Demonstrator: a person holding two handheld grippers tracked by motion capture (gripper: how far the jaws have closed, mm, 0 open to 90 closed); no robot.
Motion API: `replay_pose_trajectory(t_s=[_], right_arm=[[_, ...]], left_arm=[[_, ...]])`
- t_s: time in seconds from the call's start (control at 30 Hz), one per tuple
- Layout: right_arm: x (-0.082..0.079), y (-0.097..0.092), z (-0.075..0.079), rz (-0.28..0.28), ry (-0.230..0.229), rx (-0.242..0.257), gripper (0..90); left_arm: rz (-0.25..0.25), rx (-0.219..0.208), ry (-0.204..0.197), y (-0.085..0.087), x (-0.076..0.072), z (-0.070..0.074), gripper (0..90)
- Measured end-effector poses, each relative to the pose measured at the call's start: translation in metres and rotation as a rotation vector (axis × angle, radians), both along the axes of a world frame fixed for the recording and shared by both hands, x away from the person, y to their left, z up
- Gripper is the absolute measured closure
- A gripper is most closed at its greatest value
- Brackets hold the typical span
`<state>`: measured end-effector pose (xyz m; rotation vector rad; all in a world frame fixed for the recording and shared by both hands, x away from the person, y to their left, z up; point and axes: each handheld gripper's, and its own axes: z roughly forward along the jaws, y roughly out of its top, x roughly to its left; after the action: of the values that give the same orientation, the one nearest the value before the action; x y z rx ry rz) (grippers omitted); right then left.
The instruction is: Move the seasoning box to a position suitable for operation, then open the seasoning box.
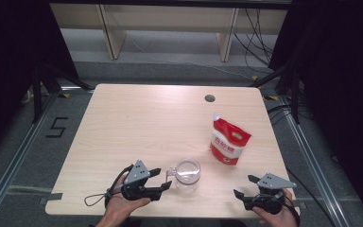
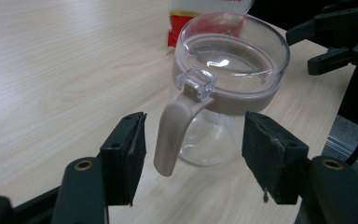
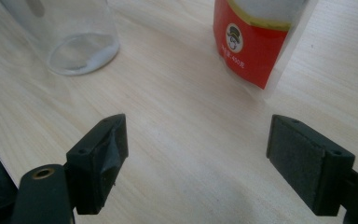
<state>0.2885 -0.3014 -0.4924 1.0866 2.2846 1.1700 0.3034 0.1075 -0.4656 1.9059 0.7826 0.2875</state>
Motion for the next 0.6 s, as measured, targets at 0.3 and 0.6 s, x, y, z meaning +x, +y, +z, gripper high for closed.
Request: replay_pose_trajectory(t_s=[0.3, 0.6], right_arm=[[0.001, 0.003, 0.0, 0.007, 0.01, 0.0, 21.3], [0.002, 0.003, 0.0, 0.029, -0.022, -0.005, 21.5]], left_arm=[[0.013, -0.031, -0.034, 0.002, 0.0, 0.009, 53.3], [-0.033, -0.006, -0.129, -0.009, 0.002, 0.021, 81.0]])
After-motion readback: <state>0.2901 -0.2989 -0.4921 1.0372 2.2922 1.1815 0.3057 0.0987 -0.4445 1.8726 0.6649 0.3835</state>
